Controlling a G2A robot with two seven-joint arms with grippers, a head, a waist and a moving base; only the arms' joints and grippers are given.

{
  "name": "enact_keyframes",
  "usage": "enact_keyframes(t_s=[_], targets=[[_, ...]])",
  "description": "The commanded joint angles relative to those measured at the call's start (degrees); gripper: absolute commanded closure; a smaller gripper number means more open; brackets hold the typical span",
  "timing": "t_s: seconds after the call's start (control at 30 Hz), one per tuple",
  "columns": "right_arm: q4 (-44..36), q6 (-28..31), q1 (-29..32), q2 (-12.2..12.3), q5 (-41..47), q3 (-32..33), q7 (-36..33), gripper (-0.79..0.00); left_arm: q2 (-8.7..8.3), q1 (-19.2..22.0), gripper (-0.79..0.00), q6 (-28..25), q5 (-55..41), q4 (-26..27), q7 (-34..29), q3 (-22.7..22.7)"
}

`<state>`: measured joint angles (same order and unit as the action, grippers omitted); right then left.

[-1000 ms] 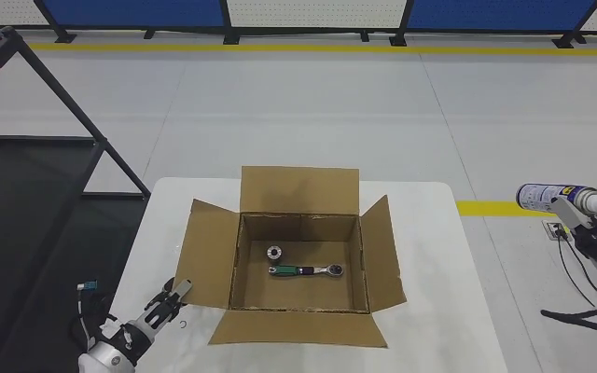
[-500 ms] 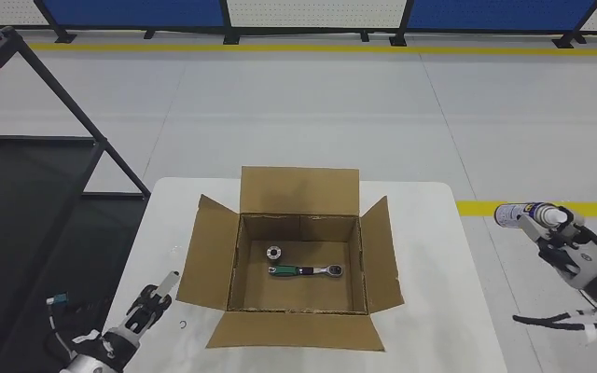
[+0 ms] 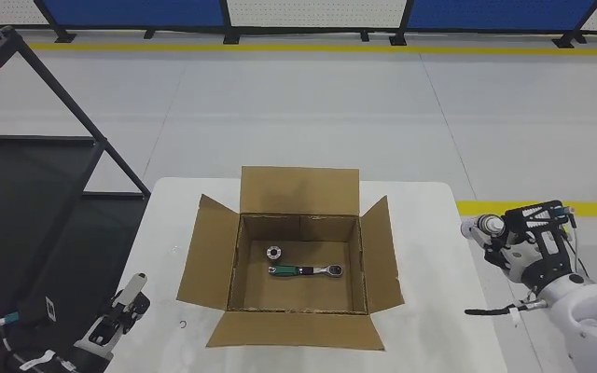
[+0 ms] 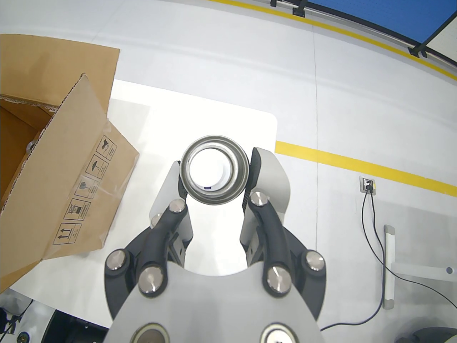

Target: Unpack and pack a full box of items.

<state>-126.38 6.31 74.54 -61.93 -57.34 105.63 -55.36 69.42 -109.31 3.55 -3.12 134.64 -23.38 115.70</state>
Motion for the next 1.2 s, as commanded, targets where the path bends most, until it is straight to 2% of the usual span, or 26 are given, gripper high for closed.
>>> enact_keyframes(t_s=[0.0, 0.23, 0.37, 0.57, 0.8, 1.17], targets=[[0.00, 0.01, 0.01, 0.00, 0.01, 0.00, -0.01, 0.000, 0.00, 0.00, -0.785, 0.00, 0.00, 0.00, 0.00, 0.00], [0.61, -0.11, 0.40, 0.01, -0.97, -0.30, 0.64, 0.000, 0.00, 0.00, -0.785, 0.00, 0.00, 0.00, 0.00, 0.00], [4.90, -0.26, -0.50, 0.07, -5.61, -5.08, 1.40, 0.000, 0.08, 0.62, -0.785, 0.15, -1.69, -0.52, 0.74, -0.12], [12.89, 0.94, -4.61, 0.09, -8.24, -10.40, 2.66, 0.000, 0.23, 0.75, -0.785, 0.80, -5.17, -1.05, 1.21, 2.13], [22.88, 2.88, -7.73, -0.07, -5.71, -13.67, 5.06, 0.000, 0.36, 0.52, -0.785, 1.20, -6.50, -1.00, 2.04, 3.42], [30.96, 3.75, -9.42, -0.02, -2.48, -14.65, 5.90, 0.000, 0.36, 0.52, -0.785, 1.20, -6.50, -1.00, 2.04, 3.42]])
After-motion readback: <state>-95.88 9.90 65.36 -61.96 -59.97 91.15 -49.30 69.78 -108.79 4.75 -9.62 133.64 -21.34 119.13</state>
